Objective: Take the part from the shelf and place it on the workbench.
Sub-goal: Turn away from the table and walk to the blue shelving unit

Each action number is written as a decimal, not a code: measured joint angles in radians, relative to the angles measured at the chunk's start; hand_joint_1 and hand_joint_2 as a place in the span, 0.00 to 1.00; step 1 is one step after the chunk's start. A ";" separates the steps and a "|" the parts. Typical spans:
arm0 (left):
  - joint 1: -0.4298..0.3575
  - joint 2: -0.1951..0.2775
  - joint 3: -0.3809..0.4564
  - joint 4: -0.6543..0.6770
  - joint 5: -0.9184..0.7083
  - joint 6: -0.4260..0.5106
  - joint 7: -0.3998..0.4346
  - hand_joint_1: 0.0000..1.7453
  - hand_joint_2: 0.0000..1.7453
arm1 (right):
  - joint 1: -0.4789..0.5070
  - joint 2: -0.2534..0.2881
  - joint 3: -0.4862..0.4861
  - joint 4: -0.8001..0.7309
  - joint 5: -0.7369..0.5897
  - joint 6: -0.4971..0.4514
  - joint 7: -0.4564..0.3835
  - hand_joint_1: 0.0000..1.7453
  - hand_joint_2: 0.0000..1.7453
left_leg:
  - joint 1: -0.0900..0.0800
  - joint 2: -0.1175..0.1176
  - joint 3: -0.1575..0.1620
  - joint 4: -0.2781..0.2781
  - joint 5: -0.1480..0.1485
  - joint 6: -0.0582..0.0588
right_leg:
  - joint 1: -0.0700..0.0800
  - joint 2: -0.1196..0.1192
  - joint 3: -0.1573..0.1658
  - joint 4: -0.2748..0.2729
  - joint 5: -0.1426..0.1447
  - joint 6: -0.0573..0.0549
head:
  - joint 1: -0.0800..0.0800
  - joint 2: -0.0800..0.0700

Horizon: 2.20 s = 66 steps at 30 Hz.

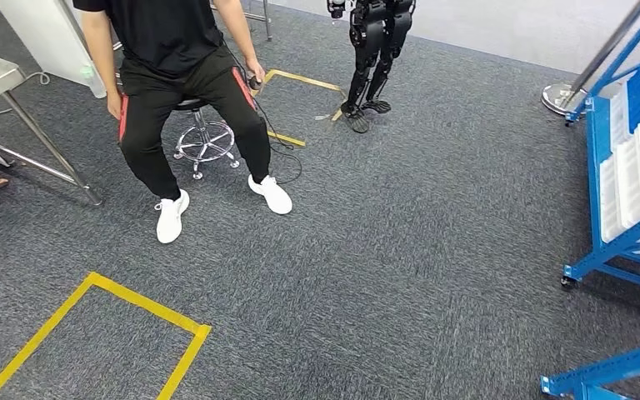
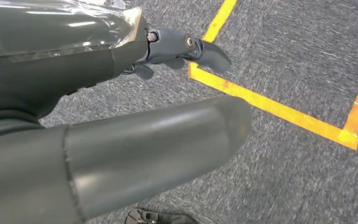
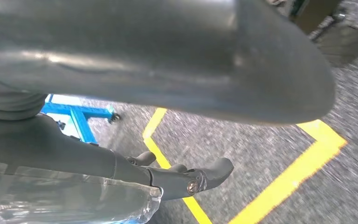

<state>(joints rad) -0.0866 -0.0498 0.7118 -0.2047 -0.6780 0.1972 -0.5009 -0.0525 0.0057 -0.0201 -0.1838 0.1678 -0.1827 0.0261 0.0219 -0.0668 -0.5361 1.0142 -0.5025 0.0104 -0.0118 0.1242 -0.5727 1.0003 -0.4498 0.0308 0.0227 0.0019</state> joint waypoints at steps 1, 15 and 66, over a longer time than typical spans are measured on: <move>-0.001 -0.001 0.000 0.000 0.000 0.000 0.000 0.00 0.00 | 0.002 0.000 0.000 0.000 0.000 0.000 0.000 0.00 0.00 | -0.002 0.012 0.002 -0.006 0.004 0.009 | -0.001 -0.006 -0.006 0.004 0.000 0.006 | 0.000 0.000; -0.008 -0.002 -0.004 -0.001 -0.007 -0.008 -0.004 0.00 0.00 | -0.001 0.006 -0.002 0.000 0.003 -0.011 0.000 0.00 0.00 | -0.014 0.183 0.032 -0.020 -0.009 -0.006 | -0.006 -0.195 0.008 0.005 -0.018 0.016 | 0.007 0.000; -0.003 -0.014 -0.004 0.001 -0.011 -0.008 -0.004 0.00 0.00 | 0.005 0.010 -0.003 0.001 0.029 -0.012 0.005 0.00 0.00 | -0.009 0.053 -0.008 -0.009 0.019 0.039 | 0.000 -0.081 -0.053 0.111 -0.064 -0.001 | 0.001 0.000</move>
<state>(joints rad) -0.0894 -0.0638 0.7081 -0.2041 -0.6892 0.1893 -0.5045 -0.0478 0.0158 -0.0229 -0.1827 0.1972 -0.1943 0.0316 0.0124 -0.0138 -0.5440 1.0049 -0.4833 0.0491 -0.0115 0.0435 -0.6260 1.1112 -0.5140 0.0300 0.0240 0.0019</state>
